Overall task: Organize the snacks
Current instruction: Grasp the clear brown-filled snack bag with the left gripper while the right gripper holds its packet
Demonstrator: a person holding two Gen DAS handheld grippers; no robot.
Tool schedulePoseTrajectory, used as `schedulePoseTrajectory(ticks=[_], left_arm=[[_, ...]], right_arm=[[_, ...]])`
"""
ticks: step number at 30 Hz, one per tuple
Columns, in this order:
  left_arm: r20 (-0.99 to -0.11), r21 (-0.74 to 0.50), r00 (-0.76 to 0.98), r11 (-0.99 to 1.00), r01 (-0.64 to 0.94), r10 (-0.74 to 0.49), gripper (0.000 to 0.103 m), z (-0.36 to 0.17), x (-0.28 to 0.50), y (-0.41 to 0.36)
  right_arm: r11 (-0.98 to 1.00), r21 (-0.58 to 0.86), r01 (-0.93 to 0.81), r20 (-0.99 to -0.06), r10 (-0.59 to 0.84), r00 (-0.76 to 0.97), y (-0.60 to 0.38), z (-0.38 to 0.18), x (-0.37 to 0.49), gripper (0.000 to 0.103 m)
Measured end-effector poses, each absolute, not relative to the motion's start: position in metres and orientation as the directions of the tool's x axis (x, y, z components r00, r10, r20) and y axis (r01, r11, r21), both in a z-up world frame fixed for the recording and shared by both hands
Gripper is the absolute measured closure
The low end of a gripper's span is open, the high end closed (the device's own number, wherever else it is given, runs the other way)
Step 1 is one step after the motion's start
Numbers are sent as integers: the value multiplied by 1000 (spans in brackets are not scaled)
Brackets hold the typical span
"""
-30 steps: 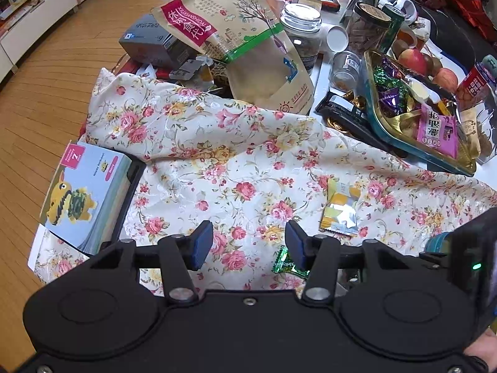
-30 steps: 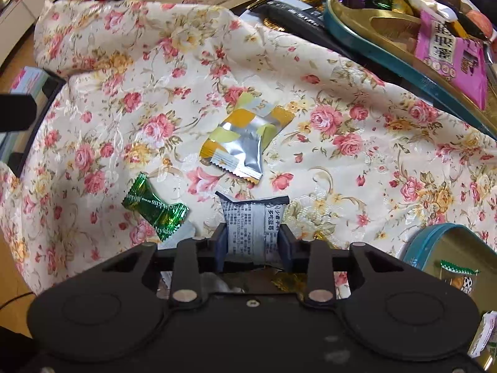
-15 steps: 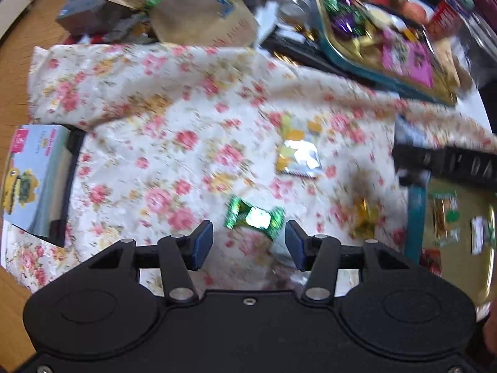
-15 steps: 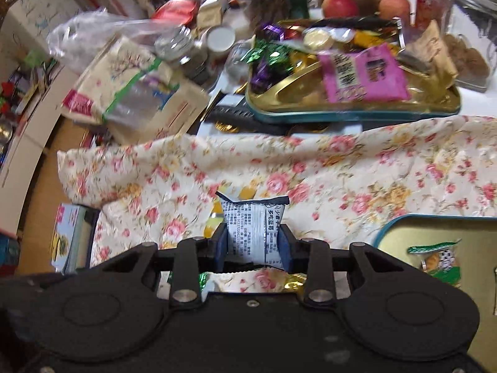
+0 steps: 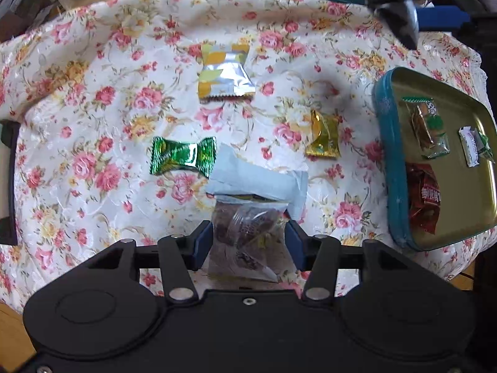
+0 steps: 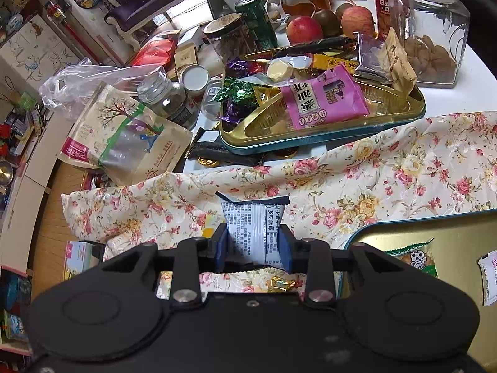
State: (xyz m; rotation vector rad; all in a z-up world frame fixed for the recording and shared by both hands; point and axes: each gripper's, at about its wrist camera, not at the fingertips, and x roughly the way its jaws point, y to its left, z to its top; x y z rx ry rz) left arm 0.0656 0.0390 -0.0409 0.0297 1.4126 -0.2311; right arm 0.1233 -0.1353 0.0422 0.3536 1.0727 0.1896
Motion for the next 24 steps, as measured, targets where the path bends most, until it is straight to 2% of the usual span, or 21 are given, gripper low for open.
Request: schedulePoseTrajectory(ticks=[7,11,13,24], left_arm=[[-988,-112,96,987,115,-123,46,-57,69,44],[-985,-131,97,987,96,-140,55,-59,70,46],[-981,-157,104,985,77,-164,55,-56,70,51],[-948,-129,303,988,-87,-97,55,-4,90,94]], right_arm=[[930,367,13,-827,320,463,-130,41,123,67],[932,362,4,-828,319,460,-127,40,123,67],[933,360,3,-828,319,461,-127,40,123,67],[932,360,46,-826,296,479,-137,41,125,67]])
